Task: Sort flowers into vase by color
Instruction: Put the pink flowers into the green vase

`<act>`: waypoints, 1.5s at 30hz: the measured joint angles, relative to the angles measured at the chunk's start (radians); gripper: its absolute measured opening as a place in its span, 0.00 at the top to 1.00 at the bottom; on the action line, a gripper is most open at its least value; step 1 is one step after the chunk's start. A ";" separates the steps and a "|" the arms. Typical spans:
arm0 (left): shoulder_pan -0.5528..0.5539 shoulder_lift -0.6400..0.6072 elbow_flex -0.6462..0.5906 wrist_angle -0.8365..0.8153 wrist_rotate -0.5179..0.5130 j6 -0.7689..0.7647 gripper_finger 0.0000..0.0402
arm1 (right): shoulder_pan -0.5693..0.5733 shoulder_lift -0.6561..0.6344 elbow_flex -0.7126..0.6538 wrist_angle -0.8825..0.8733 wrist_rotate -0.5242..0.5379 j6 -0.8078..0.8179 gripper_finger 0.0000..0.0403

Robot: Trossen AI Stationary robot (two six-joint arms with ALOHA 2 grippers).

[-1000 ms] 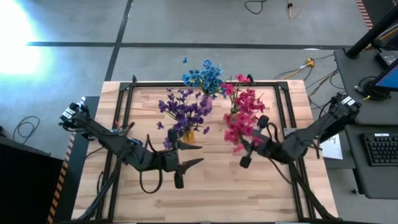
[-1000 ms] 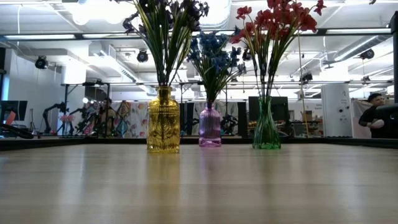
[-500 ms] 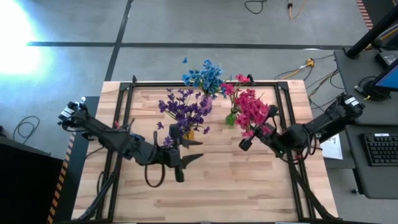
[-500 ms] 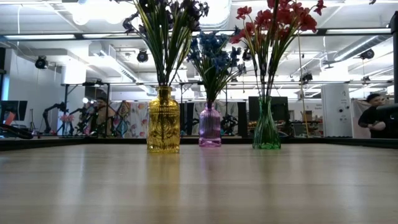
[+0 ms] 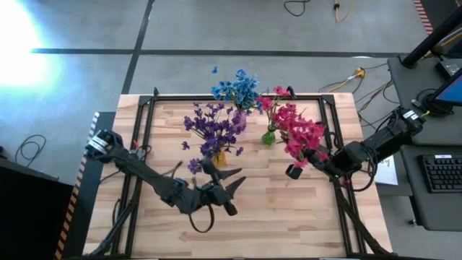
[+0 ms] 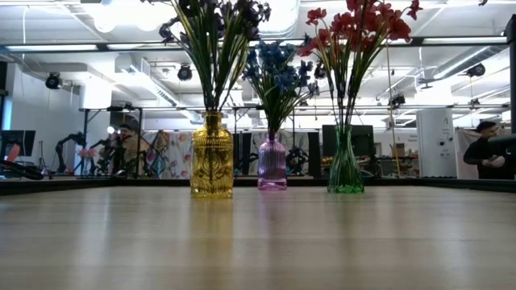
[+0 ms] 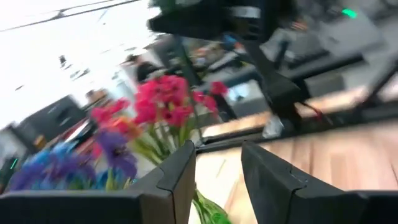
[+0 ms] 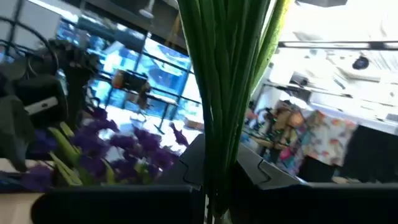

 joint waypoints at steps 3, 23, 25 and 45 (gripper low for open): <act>-0.017 0.070 0.006 0.155 -0.125 -0.015 0.72 | 0.000 -0.007 0.000 0.007 -0.034 0.010 0.93; 0.008 0.627 0.293 0.701 -0.323 0.166 0.72 | 0.006 -0.027 0.000 -0.098 -0.006 0.015 0.93; 0.027 0.673 0.324 0.738 -0.332 0.122 0.72 | 0.006 -0.027 0.000 -0.097 -0.007 0.015 0.93; 0.070 0.788 0.332 0.861 -0.423 -0.009 0.72 | 0.006 -0.038 -0.001 -0.120 -0.013 0.077 0.93</act>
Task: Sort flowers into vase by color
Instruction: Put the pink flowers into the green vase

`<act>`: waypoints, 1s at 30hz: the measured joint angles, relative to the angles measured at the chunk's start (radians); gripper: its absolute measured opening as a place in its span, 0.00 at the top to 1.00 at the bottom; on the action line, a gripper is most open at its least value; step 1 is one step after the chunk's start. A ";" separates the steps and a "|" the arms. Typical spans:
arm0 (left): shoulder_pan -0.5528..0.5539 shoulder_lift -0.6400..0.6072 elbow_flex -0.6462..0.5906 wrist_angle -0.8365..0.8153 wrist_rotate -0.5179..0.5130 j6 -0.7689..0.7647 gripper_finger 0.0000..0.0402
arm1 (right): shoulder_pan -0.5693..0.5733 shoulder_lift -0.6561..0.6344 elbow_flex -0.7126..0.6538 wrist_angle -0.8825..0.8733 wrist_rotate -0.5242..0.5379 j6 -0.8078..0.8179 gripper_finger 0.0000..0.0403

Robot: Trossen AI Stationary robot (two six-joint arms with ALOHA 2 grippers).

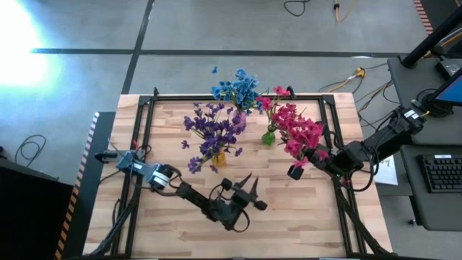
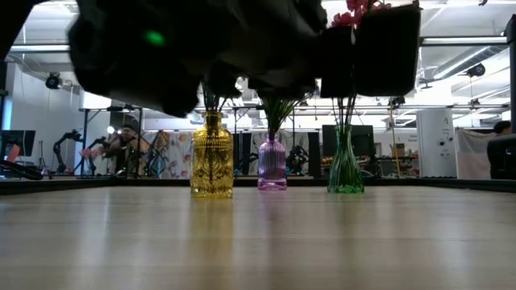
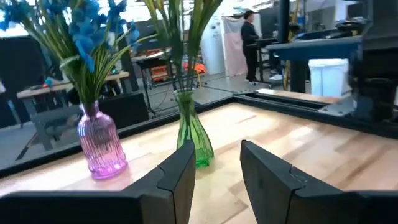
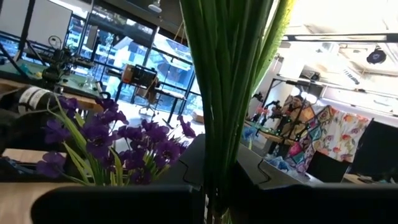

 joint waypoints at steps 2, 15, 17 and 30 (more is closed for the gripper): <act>0.004 0.010 0.010 0.000 -0.019 -0.013 0.72 | 0.010 0.000 0.000 -0.002 0.000 0.007 0.93; 0.013 0.133 0.215 -0.184 -0.090 -0.283 0.72 | 0.026 -0.007 0.000 -0.002 0.004 0.016 0.93; 0.016 0.157 0.289 -0.210 -0.089 -0.242 0.72 | 0.026 -0.007 0.000 -0.001 0.005 0.014 0.93; 0.076 0.346 0.633 -0.220 -0.088 0.027 0.72 | 0.026 -0.007 0.000 -0.002 0.004 0.006 0.93</act>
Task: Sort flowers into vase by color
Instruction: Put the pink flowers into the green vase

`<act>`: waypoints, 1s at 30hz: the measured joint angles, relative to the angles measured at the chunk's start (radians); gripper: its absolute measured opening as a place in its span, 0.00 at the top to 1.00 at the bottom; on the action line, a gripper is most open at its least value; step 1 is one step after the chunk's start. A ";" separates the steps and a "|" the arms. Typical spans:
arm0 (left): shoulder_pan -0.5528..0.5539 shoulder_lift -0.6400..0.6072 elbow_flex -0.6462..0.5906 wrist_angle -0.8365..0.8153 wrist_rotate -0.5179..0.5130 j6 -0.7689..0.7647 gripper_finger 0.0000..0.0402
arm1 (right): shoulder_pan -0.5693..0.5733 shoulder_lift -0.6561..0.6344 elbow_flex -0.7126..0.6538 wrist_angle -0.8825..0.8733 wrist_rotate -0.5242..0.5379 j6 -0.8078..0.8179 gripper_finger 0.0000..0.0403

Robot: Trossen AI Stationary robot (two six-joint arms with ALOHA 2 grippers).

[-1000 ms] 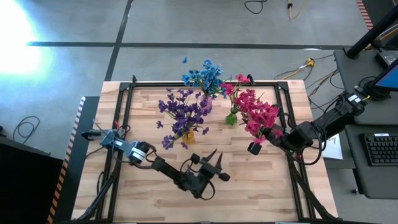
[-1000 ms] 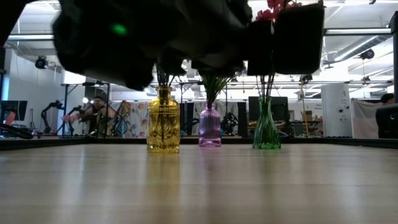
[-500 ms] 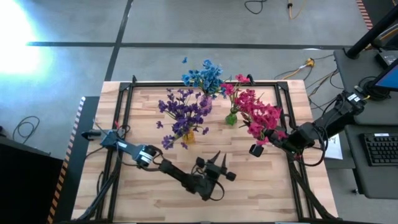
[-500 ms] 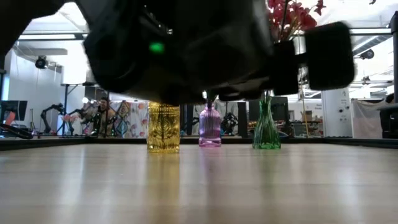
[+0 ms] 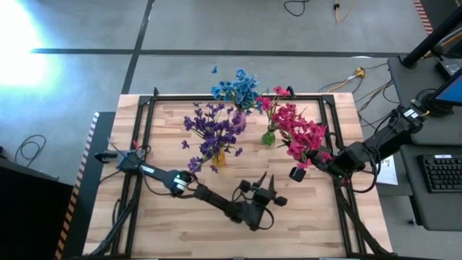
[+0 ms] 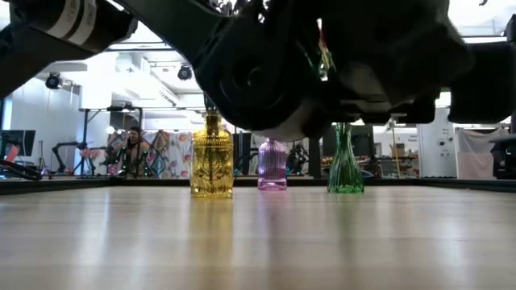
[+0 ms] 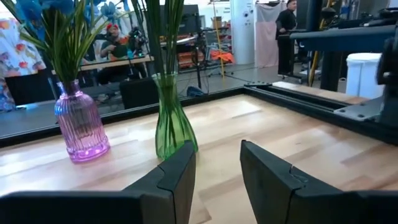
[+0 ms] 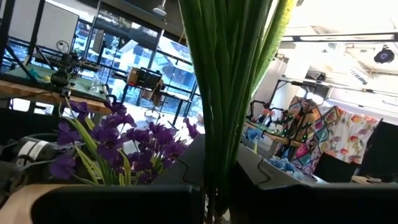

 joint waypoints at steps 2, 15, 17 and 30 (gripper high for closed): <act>0.009 0.002 -0.001 -0.002 -0.001 -0.001 0.72 | 0.000 0.000 0.000 0.000 0.000 0.000 0.93; 0.089 0.004 -0.051 -0.012 0.000 -0.134 0.72 | 0.000 0.006 0.000 -0.001 -0.003 0.009 0.93; 0.101 0.004 -0.051 -0.013 -0.001 -0.130 0.72 | 0.000 0.007 0.000 -0.013 -0.003 0.003 0.93; 0.094 0.004 -0.052 -0.014 -0.001 -0.029 0.72 | 0.000 0.008 0.000 -0.029 0.000 0.025 0.93</act>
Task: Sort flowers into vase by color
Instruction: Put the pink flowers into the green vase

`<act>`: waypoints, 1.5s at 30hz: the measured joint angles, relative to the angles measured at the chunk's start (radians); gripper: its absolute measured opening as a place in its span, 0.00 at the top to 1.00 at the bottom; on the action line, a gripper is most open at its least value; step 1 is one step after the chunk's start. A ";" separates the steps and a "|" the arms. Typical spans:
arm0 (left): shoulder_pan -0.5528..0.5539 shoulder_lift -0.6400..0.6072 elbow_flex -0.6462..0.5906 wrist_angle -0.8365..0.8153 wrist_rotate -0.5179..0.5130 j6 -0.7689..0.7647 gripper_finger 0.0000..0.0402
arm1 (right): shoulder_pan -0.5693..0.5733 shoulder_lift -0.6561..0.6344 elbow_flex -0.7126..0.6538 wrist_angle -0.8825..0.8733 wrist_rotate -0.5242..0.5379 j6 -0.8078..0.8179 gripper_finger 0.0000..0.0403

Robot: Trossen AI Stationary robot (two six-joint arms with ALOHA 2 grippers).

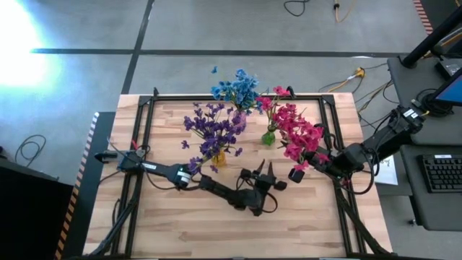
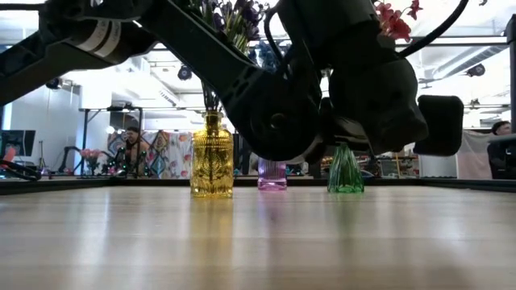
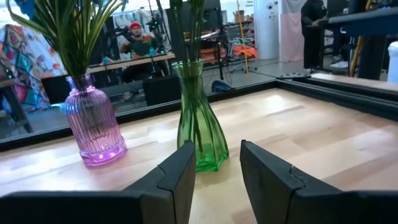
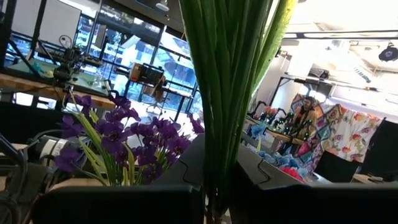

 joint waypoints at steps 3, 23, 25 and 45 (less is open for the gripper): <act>-0.004 0.000 0.000 -0.001 0.000 0.031 0.72 | 0.000 0.000 0.000 -0.014 0.000 0.019 0.93; 0.005 -0.003 0.010 -0.002 0.000 0.075 0.62 | 0.000 -0.001 0.000 -0.016 0.000 -0.006 0.93; 0.008 -0.003 0.010 -0.002 0.000 0.080 0.61 | 0.000 -0.001 0.000 -0.016 0.000 -0.006 0.93; 0.018 -0.003 0.022 0.003 0.001 0.124 0.61 | 0.000 -0.001 0.000 -0.022 0.000 -0.027 0.93</act>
